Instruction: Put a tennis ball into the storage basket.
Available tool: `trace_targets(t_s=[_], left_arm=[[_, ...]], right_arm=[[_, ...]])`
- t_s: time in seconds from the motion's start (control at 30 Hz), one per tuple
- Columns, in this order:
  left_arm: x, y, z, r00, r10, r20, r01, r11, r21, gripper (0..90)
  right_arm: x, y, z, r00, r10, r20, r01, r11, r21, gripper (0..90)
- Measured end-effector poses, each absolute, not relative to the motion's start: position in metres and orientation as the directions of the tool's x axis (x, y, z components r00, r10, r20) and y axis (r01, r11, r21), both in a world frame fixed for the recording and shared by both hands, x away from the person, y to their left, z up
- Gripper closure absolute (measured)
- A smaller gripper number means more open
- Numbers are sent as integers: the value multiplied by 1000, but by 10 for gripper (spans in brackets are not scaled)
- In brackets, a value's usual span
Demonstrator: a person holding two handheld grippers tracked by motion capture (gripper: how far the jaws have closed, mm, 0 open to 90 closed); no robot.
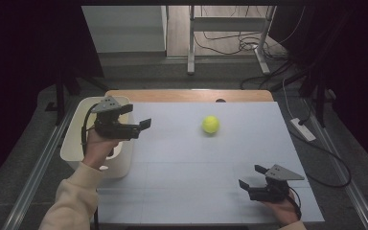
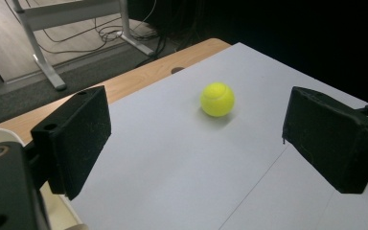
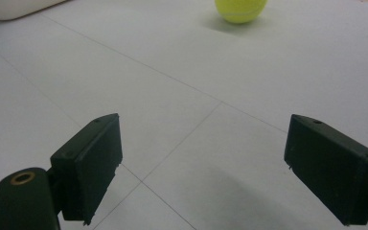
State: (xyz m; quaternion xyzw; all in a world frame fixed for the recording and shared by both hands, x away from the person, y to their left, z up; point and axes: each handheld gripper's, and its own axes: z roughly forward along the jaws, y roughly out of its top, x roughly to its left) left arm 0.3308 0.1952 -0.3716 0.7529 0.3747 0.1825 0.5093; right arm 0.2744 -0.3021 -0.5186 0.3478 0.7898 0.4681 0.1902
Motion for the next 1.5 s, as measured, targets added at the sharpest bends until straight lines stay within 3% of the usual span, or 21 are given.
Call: trace_targets(t_s=[1.5], left_arm=[[351,134,-377,719,691,-69,372,-299,879,103]], right_arm=[[272,-295,-513,-715,698,19,329,312,892,133]])
